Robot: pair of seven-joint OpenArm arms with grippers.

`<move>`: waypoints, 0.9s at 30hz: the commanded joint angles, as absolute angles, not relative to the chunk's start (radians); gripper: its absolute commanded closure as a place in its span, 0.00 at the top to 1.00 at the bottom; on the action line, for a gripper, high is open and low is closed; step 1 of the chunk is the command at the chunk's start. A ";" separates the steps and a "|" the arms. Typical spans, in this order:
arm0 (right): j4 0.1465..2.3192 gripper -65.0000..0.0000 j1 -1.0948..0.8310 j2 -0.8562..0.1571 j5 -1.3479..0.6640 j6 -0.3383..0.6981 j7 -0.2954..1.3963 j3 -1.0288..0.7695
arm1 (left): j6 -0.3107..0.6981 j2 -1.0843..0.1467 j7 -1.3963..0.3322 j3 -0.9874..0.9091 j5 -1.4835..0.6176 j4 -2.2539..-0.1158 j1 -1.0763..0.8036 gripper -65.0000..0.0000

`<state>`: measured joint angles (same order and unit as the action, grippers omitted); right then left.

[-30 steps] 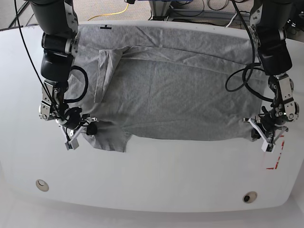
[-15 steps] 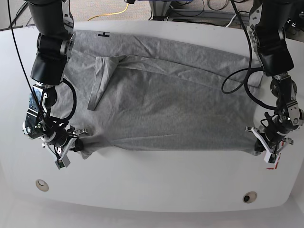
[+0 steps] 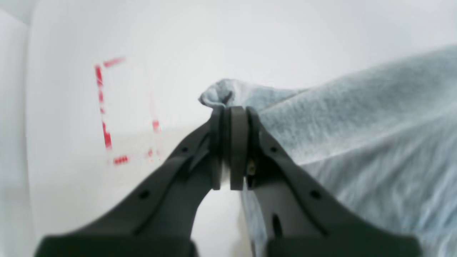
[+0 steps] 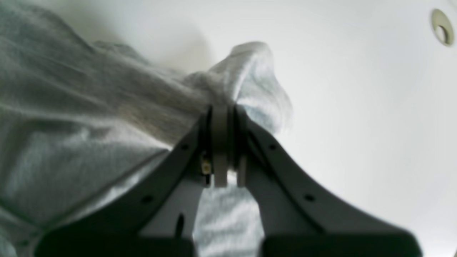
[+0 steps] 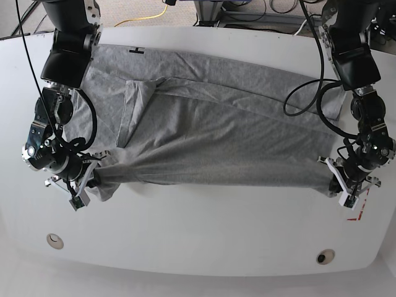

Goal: Layout the t-shirt on the table in an organized manner, then fold the t-shirt properly
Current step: 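Lift the hem with both grippers and fold it over toward the folded shoulder edge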

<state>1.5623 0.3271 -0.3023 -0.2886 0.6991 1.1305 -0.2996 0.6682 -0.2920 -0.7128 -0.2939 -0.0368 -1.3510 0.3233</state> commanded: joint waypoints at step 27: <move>1.988 0.01 0.047 -0.189 -0.289 0.698 1.334 -0.363 | 0.673 -0.315 -0.690 -0.300 -0.044 -1.365 0.254 0.00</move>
<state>1.9690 0.0433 -0.1928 -0.2886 0.6994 1.3464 -0.3595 0.6811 -0.2970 -0.7097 -0.2947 -0.0383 -1.3724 0.2214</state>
